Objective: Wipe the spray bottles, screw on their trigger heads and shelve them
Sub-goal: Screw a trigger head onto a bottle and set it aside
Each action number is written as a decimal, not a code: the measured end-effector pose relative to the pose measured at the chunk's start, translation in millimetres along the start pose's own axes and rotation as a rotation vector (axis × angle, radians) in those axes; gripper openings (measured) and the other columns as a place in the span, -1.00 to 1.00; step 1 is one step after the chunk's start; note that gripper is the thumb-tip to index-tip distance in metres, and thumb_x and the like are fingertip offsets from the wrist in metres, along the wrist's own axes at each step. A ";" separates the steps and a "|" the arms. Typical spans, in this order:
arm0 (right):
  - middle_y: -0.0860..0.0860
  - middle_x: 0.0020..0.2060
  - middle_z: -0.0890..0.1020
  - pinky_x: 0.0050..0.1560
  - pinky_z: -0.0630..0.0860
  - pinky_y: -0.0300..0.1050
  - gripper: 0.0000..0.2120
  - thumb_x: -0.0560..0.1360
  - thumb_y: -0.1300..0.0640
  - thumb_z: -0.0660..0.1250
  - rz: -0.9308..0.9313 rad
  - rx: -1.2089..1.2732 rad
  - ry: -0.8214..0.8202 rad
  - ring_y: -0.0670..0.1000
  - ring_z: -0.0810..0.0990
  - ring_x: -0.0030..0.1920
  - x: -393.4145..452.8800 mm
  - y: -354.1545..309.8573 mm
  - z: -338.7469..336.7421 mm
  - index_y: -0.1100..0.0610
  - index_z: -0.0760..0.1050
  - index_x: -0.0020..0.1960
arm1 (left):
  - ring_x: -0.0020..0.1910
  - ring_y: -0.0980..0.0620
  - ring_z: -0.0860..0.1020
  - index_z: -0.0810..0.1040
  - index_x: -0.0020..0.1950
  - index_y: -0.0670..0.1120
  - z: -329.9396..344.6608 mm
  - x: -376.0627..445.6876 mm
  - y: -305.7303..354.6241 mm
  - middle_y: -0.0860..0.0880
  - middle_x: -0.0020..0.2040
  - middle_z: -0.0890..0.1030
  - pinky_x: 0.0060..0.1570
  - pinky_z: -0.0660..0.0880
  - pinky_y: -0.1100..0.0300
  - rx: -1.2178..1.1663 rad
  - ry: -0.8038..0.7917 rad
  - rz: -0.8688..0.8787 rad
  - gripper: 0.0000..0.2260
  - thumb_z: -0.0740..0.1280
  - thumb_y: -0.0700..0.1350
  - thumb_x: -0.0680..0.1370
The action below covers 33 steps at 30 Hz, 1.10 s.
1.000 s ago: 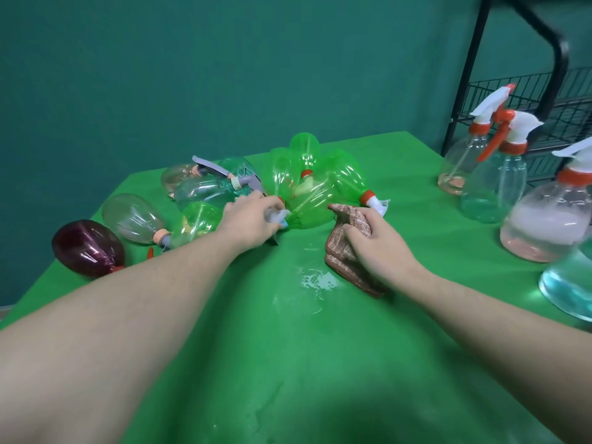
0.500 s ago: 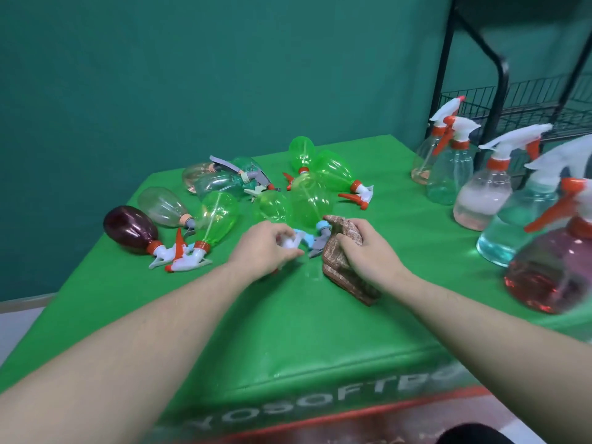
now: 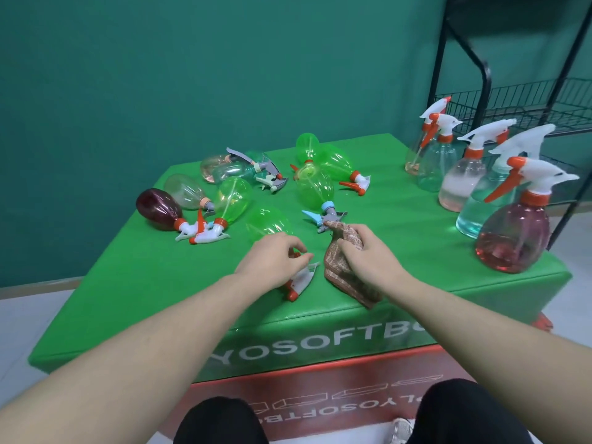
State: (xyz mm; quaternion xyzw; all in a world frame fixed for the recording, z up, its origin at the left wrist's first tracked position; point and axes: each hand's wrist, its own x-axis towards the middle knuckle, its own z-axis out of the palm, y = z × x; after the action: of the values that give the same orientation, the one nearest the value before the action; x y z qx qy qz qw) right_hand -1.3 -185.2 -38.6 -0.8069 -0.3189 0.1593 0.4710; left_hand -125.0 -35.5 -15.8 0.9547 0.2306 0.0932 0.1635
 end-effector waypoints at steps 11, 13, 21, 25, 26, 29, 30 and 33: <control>-0.05 -0.11 0.64 -0.12 0.52 -0.10 -0.75 0.65 -0.01 0.19 0.011 0.028 -0.005 -0.04 0.62 -0.14 13.1 7.6 1.4 -0.04 0.38 0.32 | 0.66 0.03 -0.11 0.40 0.49 0.21 -32.2 25.1 -46.2 0.05 0.66 0.11 0.60 -0.31 -0.07 0.453 -0.207 0.297 -0.38 0.29 -0.27 0.50; -0.04 -0.10 0.64 -0.06 0.57 -0.04 -0.75 0.65 -0.02 0.19 0.019 0.035 -0.010 -0.02 0.64 -0.11 16.3 10.0 1.9 -0.05 0.38 0.31 | 0.66 0.03 -0.19 0.29 0.56 0.23 -34.0 32.0 -47.9 0.05 0.69 -0.01 0.53 -0.42 -0.04 0.548 -0.271 0.331 -0.32 0.30 -0.25 0.51; -0.08 -0.06 0.64 -0.02 0.52 -0.11 -0.74 0.65 -0.01 0.20 0.007 0.048 0.005 -0.02 0.63 -0.04 16.6 6.7 1.1 -0.04 0.40 0.32 | 0.57 -0.14 0.12 0.15 0.62 0.24 -32.5 47.1 -46.8 0.03 0.61 0.17 0.51 0.09 -0.14 0.827 -0.196 0.340 -0.29 0.41 -0.03 0.56; -0.09 -0.09 0.64 -0.04 0.56 -0.11 -0.76 0.66 -0.01 0.19 -0.003 0.045 -0.011 -0.04 0.64 -0.08 9.5 2.7 0.0 -0.06 0.40 0.32 | 0.44 -0.10 0.24 0.23 0.59 0.20 -35.4 37.1 -51.6 -0.03 0.52 0.25 0.44 0.20 -0.03 0.805 -0.121 0.287 -0.28 0.46 0.18 0.50; -0.09 -0.09 0.64 0.00 0.58 -0.07 -0.75 0.66 -0.01 0.19 -0.005 0.048 -0.015 -0.03 0.65 -0.07 7.3 1.6 0.4 -0.06 0.40 0.32 | 0.43 -0.09 0.25 0.25 0.58 0.19 -37.1 33.4 -53.1 -0.04 0.52 0.26 0.43 0.21 -0.01 0.797 -0.117 0.275 -0.28 0.46 0.22 0.49; -0.07 -0.10 0.65 -0.04 0.59 -0.03 -0.75 0.66 -0.03 0.18 -0.008 0.053 -0.026 -0.03 0.66 -0.12 0.4 -3.2 2.1 -0.07 0.38 0.32 | 0.38 -0.04 0.28 0.25 0.57 0.21 -41.1 17.5 -59.3 0.01 0.47 0.37 0.37 0.24 0.03 0.760 -0.111 0.253 -0.27 0.41 0.35 0.47; -0.06 -0.11 0.66 -0.11 0.57 -0.05 -0.76 0.66 -0.04 0.18 -0.005 0.059 -0.030 -0.04 0.64 -0.17 -1.5 -4.3 3.1 -0.08 0.35 0.32 | 0.35 -0.02 0.29 0.25 0.57 0.22 -42.5 10.6 -61.1 0.03 0.42 0.42 0.36 0.23 0.03 0.744 -0.108 0.242 -0.27 0.38 0.38 0.47; -0.04 -0.15 0.66 -0.23 0.45 -0.13 -0.76 0.66 -0.06 0.18 -0.006 0.072 -0.040 -0.06 0.60 -0.27 -7.7 -10.1 5.6 -0.11 0.30 0.31 | 0.38 -0.04 0.30 0.25 0.57 0.20 -46.9 -11.3 -65.6 0.03 0.33 0.46 0.45 0.16 -0.05 0.697 -0.112 0.184 -0.26 0.33 0.43 0.46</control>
State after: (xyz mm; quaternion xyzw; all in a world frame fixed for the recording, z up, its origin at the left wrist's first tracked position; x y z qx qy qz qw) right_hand -13.9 -183.1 -33.0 -0.7851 -0.3245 0.1855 0.4938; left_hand -173.6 26.9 3.3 0.9734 0.1522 -0.0289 -0.1685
